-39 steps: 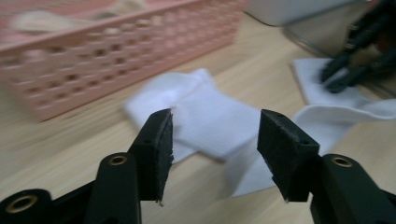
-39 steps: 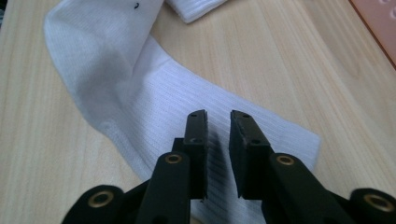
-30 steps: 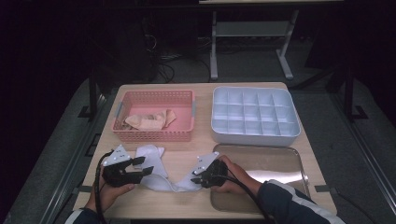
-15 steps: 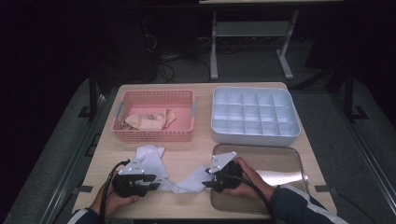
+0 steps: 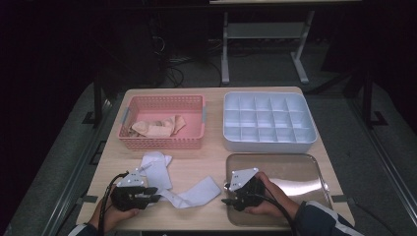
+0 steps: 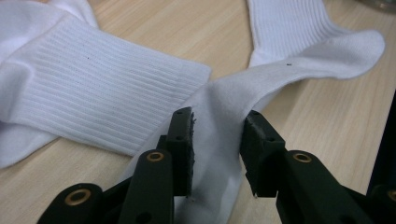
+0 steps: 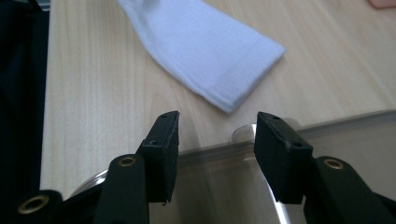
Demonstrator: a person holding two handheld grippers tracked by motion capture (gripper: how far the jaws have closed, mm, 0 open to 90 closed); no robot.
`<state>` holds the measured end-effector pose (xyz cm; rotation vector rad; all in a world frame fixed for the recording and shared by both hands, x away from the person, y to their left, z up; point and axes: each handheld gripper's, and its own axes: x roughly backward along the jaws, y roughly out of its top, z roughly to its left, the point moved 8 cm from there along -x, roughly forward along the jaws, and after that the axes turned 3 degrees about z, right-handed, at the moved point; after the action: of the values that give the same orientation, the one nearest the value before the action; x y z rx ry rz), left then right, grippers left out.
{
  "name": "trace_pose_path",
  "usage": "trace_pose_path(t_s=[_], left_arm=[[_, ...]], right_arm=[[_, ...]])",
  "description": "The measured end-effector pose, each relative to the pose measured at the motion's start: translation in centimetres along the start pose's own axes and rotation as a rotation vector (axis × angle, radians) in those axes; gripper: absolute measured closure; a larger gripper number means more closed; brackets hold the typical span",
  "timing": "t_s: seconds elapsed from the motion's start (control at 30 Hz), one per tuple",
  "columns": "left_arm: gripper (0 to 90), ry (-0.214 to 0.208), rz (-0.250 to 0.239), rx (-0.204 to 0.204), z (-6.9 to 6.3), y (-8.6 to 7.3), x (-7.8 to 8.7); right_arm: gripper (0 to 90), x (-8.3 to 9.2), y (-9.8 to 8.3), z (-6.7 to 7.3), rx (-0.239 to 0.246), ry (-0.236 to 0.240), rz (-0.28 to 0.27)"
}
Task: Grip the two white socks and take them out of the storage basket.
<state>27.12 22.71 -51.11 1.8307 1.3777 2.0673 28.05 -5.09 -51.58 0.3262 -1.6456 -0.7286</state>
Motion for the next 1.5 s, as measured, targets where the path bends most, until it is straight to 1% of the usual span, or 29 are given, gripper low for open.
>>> trace_pose_path(t_s=[0.03,0.07,0.1,0.17,0.2,0.27,0.3,0.37,0.5,0.53,0.6,0.63,0.7,0.8,0.87,0.93,1.0,1.03,1.1,1.13,1.17,1.2,1.27,1.3,1.37,1.4,1.43,1.47,1.5], left_arm=[[64.8,-0.002,-0.004,-0.001,-0.1,0.0,0.0],[64.8,-0.001,-0.003,-0.009,-0.2,0.0,0.0],[64.7,0.001,-0.001,-0.009,-0.1,0.0,-0.1],[64.7,-0.001,0.002,-0.01,-0.1,-0.1,0.0],[64.8,-0.001,-0.004,-0.001,-0.1,-0.1,0.0],[64.9,0.0,-0.006,-0.004,0.0,-0.2,0.0],[64.8,0.003,-0.002,-0.005,0.0,-0.2,0.1],[64.8,0.005,0.001,-0.009,0.1,-0.3,0.1],[63.9,0.002,0.002,-0.014,0.1,-0.3,0.1],[63.4,0.0,-0.002,-0.011,0.0,-0.3,0.1],[63.1,-0.004,-0.004,-0.007,-0.1,-0.3,0.0],[62.6,-0.006,0.0,-0.015,-0.1,-0.3,0.0],[62.4,-0.007,0.0,-0.015,-0.2,-0.3,0.0],[58.0,-0.009,-0.01,-0.026,-0.3,-0.1,0.2],[54.8,-0.009,-0.036,-0.03,-0.5,0.2,0.7],[52.6,-0.002,-0.07,-0.023,-0.4,0.5,1.3],[50.0,0.016,-0.115,-0.001,-0.2,0.8,2.3],[47.7,0.031,-0.128,0.006,-0.1,0.9,2.7],[45.1,0.046,-0.148,0.033,0.2,0.8,3.1],[45.8,0.049,-0.141,0.039,0.2,0.6,3.2],[46.5,0.053,-0.127,0.035,0.3,0.3,3.2],[47.2,0.053,-0.126,0.041,0.3,0.2,3.2],[51.5,0.058,-0.094,0.037,0.4,-0.3,3.0],[54.2,0.055,-0.082,0.033,0.4,-0.4,2.9],[55.6,0.053,-0.046,0.03,0.4,-0.9,2.5],[58.0,0.059,-0.013,0.02,0.5,-1.3,2.2],[58.6,0.057,0.01,0.014,0.5,-1.6,2.0],[60.8,0.044,0.033,0.011,0.4,-2.0,1.7],[62.9,0.043,0.046,-0.005,0.3,-2.1,1.6]], right_arm=[[50.6,0.1,0.4,-0.1,0.028,-0.007,-0.026],[51.1,0.2,0.7,0.1,0.009,0.002,-0.035],[53.8,0.3,1.1,0.6,0.009,0.024,-0.048],[55.5,0.1,1.2,1.1,0.027,0.046,-0.04],[57.0,-0.2,1.1,1.3,0.052,0.056,-0.033],[59.0,-0.7,0.7,1.5,0.103,0.076,-0.009],[59.8,-0.9,0.4,1.7,0.1,0.082,0.013],[61.4,-1.0,0.2,1.9,0.105,0.1,0.021],[62.8,-0.6,-0.2,1.9,0.099,0.113,0.039],[62.8,-0.5,-0.3,1.9,0.088,0.115,0.045],[62.8,-0.4,-0.5,1.8,0.087,0.115,0.049],[62.9,-0.2,-0.7,1.8,0.082,0.118,0.053],[62.9,0.0,-0.8,1.8,0.09,0.115,0.037],[57.8,-0.1,-0.7,2.0,0.104,0.104,0.059],[59.7,-0.3,0.0,1.8,0.095,0.087,0.038],[62.2,-0.4,1.2,1.3,0.096,0.054,-0.009],[65.5,-0.4,2.6,1.0,0.083,0.035,-0.062],[68.7,-0.5,3.4,0.9,0.067,0.034,-0.088],[70.8,-1.0,4.5,1.0,0.051,0.045,-0.104],[72.2,-1.4,5.0,1.1,0.049,0.037,-0.109],[72.8,-2.0,5.4,1.1,0.074,0.043,-0.111],[72.8,-2.7,5.7,1.3,0.08,0.055,-0.099],[72.8,-3.7,6.0,1.3,0.104,0.044,-0.085],[72.9,-4.3,6.0,1.3,0.09,0.06,-0.07],[72.7,-5.0,5.8,1.1,0.086,0.055,-0.044],[72.7,-5.3,5.5,1.0,0.092,0.06,-0.034],[72.5,-5.2,5.4,0.8,0.085,0.069,-0.04],[72.4,-5.1,5.2,0.6,0.083,0.066,-0.032],[72.1,-4.8,5.0,0.4,0.079,0.057,-0.019]])
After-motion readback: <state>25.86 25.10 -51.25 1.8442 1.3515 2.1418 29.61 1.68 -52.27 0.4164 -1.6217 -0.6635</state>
